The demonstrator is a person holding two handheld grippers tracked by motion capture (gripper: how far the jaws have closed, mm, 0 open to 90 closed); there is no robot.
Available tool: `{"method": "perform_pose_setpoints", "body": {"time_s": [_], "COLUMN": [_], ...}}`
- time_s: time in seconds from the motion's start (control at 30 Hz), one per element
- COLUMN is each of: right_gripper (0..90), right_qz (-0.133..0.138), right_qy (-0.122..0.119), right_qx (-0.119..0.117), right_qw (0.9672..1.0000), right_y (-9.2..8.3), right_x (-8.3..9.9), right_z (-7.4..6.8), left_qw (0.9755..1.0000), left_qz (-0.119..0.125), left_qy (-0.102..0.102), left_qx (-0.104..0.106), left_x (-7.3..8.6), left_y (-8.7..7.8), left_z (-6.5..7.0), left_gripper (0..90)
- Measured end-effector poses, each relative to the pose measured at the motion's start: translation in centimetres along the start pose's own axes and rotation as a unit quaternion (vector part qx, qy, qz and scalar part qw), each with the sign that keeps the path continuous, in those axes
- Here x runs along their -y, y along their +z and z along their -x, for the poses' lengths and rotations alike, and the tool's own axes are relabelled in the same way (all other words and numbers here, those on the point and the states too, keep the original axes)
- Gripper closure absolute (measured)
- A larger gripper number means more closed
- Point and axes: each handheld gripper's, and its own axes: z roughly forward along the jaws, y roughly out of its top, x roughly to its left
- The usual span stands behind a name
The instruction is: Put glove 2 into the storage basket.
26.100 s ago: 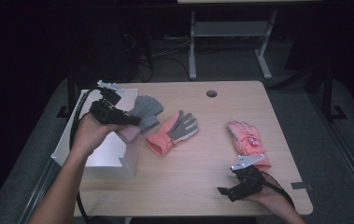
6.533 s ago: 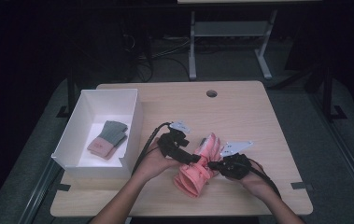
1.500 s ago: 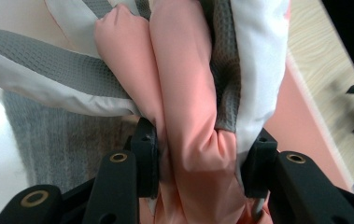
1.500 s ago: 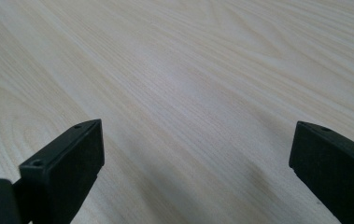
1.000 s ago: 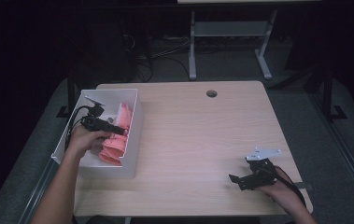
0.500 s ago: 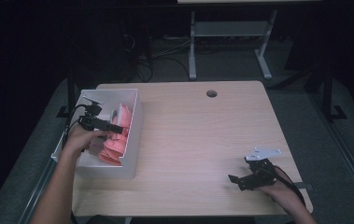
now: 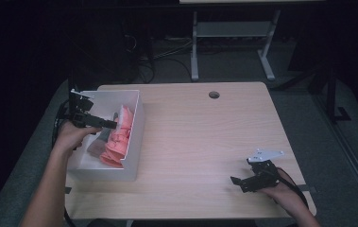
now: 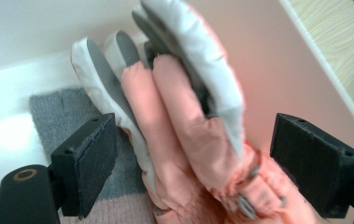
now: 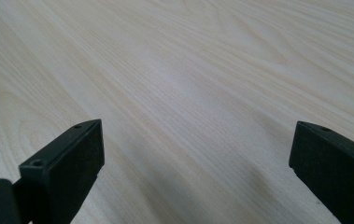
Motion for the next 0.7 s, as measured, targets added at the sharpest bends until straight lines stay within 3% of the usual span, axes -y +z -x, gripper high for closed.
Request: {"method": "perform_pose_setpoints", "body": {"time_s": [0.37,0.7], "right_gripper": [3.0,3.0], "right_qz": [0.002,0.003], "right_qy": [-0.003,-0.004], "right_qx": [0.002,0.002], "right_qw": [1.0,1.0], "right_y": [0.0,-0.1], "right_x": [-0.1,-0.1], "right_z": [0.0,0.0], "left_qw": [0.9981,0.9933], "left_qz": [0.031,0.05], "left_qy": [0.053,0.102], "left_qx": [0.007,0.019], "left_x": [-1.7,-2.7], "left_y": [-2.5,-2.0], "left_z": [3.8,8.4], "left_gripper": [14.6,14.7]}}
